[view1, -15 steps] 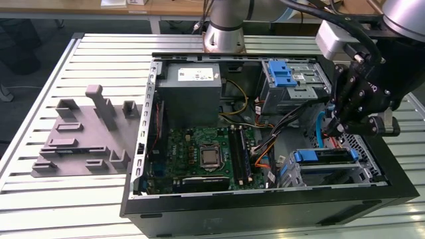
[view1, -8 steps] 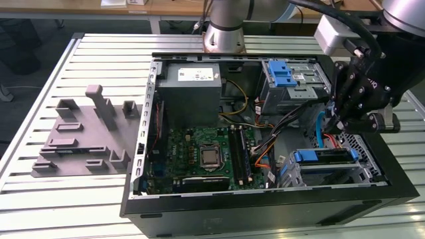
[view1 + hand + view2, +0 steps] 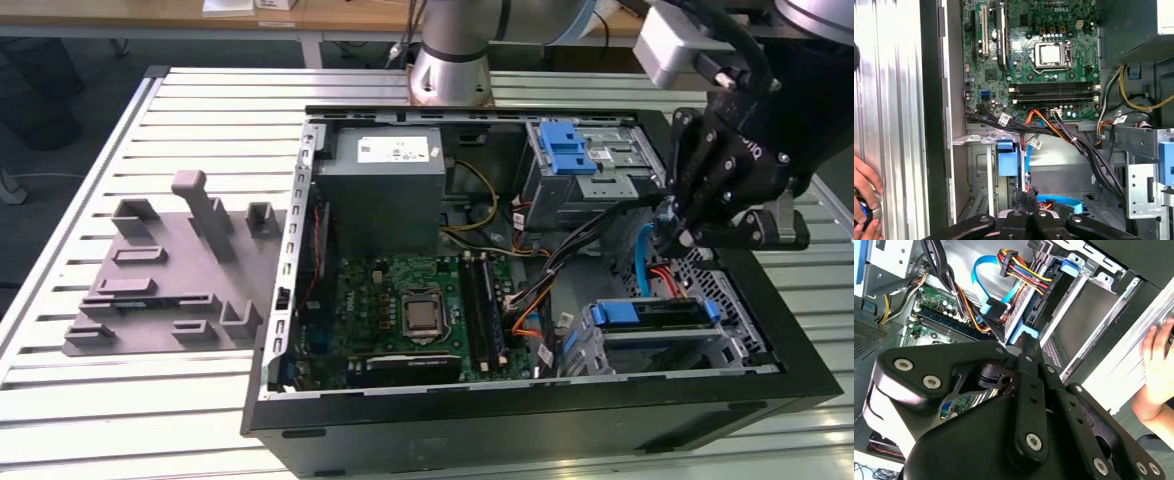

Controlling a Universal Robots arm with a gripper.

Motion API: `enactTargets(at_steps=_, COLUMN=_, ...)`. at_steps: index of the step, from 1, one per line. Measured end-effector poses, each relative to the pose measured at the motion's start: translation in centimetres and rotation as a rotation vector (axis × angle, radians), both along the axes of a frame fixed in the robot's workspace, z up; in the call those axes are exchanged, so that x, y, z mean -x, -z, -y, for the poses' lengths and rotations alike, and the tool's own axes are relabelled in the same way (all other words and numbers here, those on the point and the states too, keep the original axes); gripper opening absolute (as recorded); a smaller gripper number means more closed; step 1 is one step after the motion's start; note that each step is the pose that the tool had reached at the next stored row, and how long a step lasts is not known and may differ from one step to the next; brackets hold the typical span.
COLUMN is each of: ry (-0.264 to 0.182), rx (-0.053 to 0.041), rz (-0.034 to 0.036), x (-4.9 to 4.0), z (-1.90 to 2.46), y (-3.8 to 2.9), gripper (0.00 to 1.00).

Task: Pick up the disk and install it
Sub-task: 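Insert the second disk wire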

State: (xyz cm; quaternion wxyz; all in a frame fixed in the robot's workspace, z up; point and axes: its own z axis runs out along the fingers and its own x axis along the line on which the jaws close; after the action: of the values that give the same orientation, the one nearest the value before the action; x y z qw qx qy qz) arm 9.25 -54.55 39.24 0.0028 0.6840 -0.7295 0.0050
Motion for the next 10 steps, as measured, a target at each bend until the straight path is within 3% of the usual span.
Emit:
enactTargets(at_steps=4, ry=0.000, rx=0.0036, rz=0.0000, x=0.00, z=-1.00, y=0.00, gripper=0.11)
enactTargets(at_steps=10, ry=0.000, rx=0.0036, rz=0.0000, x=0.00, z=-1.83, y=0.00, gripper=0.11)
